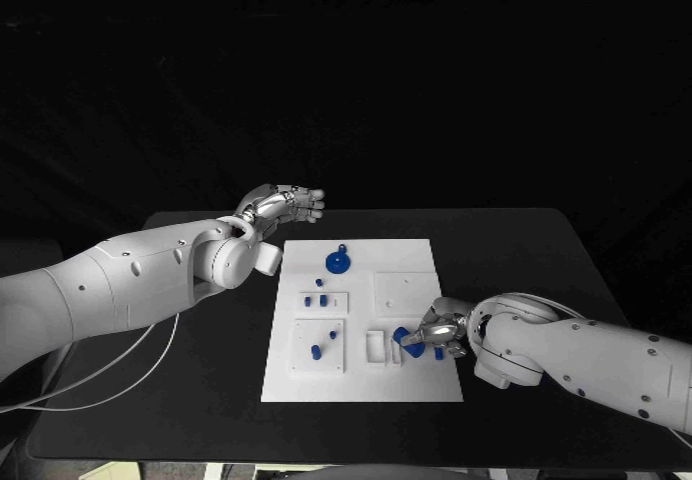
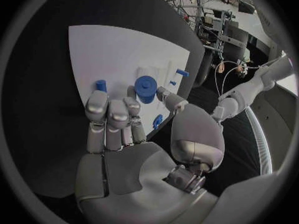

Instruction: Assemble the parts on the task board

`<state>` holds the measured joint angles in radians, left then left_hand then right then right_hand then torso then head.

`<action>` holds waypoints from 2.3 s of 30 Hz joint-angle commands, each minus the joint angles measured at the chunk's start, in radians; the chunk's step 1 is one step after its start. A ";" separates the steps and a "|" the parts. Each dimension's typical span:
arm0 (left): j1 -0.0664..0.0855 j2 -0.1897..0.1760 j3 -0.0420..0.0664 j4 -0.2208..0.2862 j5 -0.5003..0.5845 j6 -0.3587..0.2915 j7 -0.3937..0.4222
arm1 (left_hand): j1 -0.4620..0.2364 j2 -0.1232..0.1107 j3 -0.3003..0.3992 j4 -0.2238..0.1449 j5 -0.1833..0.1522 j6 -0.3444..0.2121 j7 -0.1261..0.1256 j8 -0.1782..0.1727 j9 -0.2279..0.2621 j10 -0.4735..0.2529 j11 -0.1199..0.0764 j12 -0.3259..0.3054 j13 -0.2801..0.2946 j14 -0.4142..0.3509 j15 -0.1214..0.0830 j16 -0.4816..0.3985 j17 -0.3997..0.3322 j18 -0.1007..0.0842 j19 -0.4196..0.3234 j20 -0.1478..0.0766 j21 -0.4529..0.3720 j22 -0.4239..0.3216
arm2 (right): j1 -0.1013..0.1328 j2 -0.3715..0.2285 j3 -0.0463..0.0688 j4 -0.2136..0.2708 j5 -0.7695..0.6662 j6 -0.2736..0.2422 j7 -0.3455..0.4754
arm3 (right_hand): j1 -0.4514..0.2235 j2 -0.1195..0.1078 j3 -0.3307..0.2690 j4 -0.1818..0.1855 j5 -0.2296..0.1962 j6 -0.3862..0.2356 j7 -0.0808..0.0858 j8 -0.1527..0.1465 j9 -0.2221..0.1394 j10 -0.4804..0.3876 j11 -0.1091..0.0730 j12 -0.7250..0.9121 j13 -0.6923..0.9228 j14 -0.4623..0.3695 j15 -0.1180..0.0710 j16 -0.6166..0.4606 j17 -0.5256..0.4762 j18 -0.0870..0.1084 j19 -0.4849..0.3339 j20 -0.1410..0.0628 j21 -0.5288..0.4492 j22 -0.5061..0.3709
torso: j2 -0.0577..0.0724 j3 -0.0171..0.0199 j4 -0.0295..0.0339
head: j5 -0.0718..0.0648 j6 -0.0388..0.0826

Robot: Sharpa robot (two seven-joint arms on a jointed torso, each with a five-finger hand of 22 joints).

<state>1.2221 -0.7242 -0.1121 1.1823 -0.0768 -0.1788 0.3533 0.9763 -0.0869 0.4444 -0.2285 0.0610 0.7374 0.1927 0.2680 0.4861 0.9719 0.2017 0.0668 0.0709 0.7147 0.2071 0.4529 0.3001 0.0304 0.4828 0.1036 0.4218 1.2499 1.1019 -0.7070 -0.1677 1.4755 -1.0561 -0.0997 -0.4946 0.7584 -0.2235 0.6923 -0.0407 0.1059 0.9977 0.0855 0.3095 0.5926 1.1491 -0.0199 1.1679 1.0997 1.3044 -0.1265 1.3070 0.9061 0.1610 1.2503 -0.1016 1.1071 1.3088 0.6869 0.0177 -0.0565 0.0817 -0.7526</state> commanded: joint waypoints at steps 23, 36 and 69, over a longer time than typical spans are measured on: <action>0.001 0.000 0.001 0.003 0.005 0.013 0.006 | -0.005 0.000 0.000 0.001 -0.006 0.000 0.017 0.000 0.000 -0.001 0.002 0.002 -0.001 0.001 0.000 -0.007 0.002 0.019 0.008 0.002 -0.005 0.003 | 0.001 0.041 0.001 -0.011 0.090 0.017 -0.009 | -0.007 0.015 -0.003 -0.014 0.009 0.007 0.001 0.002 0.001 0.003 -0.005 -0.007 0.000 0.002 -0.006 -0.008 0.001 0.101 -0.006 0.003 0.005 0.016 | 0.001 -0.0006 0.0009 | 0.011 -0.004; 0.001 -0.001 0.001 0.002 0.005 0.011 0.005 | -0.005 0.000 0.000 0.001 -0.006 0.000 0.017 0.000 -0.001 -0.001 0.002 0.002 -0.001 0.001 0.000 -0.007 0.002 0.020 0.008 0.002 -0.005 0.004 | 0.001 0.025 0.006 0.005 0.207 0.003 0.009 | -0.006 0.018 -0.004 -0.022 0.012 0.008 0.001 0.000 0.002 0.004 -0.006 -0.008 0.000 0.002 -0.006 -0.008 0.002 0.101 -0.006 0.003 0.006 0.016 | 0.001 0.0007 0.0001 | 0.014 -0.004; 0.001 0.000 0.001 0.003 0.005 0.007 0.008 | -0.003 0.001 0.001 0.001 -0.006 0.000 0.017 0.001 -0.001 -0.001 0.002 0.002 -0.001 0.002 0.000 -0.007 0.003 0.020 0.009 0.002 -0.007 0.005 | -0.003 0.096 0.034 -0.069 0.150 -0.019 0.034 | -0.011 0.026 -0.013 -0.042 0.024 0.009 0.001 -0.005 0.003 0.006 -0.006 -0.011 0.001 0.001 -0.007 -0.011 0.003 0.101 -0.007 0.002 0.007 0.015 | 0.002 -0.0008 0.0010 | 0.017 -0.002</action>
<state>1.2222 -0.7249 -0.1121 1.1830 -0.0764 -0.1785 0.3515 0.9763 -0.0869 0.4444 -0.2286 0.0610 0.7374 0.1927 0.2680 0.4862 0.9719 0.2016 0.0668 0.0709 0.7147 0.2071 0.4491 0.3012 0.0305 0.4864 0.1072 0.4218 1.2535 1.1003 -0.6143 -0.1339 1.4092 -0.8686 -0.1173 -0.4768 0.7506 -0.2078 0.6791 -0.0760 0.1240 0.9990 0.0864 0.3095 0.5938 1.1527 -0.0234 1.1600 1.0994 1.3061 -0.1243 1.3030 0.9076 0.1613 1.2505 -0.1012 1.1111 1.3088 0.6888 0.0167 -0.0559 0.0987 -0.7546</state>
